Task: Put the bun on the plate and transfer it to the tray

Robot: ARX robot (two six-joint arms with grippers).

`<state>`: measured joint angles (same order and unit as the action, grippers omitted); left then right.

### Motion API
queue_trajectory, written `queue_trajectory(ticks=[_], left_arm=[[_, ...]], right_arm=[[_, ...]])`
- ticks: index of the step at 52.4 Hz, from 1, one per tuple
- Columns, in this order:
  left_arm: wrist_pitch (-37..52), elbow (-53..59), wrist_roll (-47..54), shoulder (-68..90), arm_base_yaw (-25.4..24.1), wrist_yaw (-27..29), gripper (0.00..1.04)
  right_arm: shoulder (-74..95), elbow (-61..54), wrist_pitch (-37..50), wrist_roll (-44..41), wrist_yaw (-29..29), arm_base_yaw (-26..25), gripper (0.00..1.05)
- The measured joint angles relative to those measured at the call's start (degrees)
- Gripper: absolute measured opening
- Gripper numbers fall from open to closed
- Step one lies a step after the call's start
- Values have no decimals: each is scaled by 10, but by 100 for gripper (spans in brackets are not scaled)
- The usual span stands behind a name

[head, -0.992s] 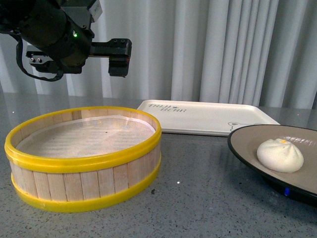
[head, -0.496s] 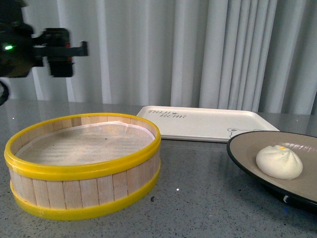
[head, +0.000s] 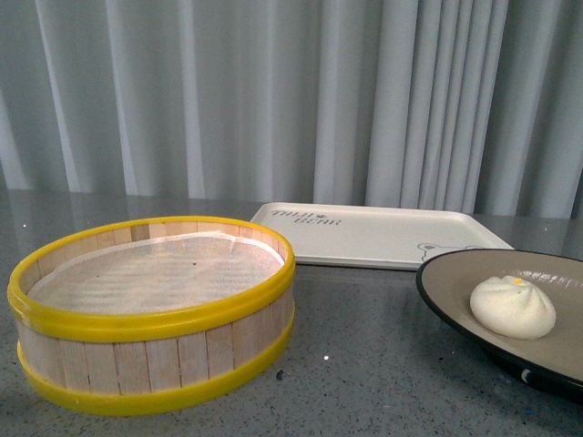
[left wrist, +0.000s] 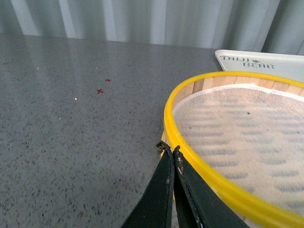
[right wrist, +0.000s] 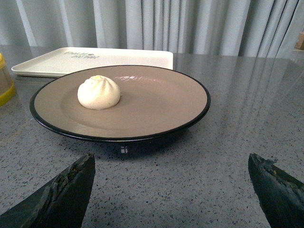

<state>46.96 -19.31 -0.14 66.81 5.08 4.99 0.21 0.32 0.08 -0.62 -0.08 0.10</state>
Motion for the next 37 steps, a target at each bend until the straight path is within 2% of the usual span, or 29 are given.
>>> queue_trajectory(ticks=[7,11,15,37], left_arm=[[0,51,0,-51,-10,-11,4],[-2,71,0,-75,-34,-43,4],[-10,90,0,-103,-47,-46,4],[-96,157,0,-253,-50,-49,4]], right_arm=[[0,0,0,0,0,0,96],[0,0,0,0,0,0,96],[0,0,0,0,0,0,96],[0,0,0,0,0,0,96]])
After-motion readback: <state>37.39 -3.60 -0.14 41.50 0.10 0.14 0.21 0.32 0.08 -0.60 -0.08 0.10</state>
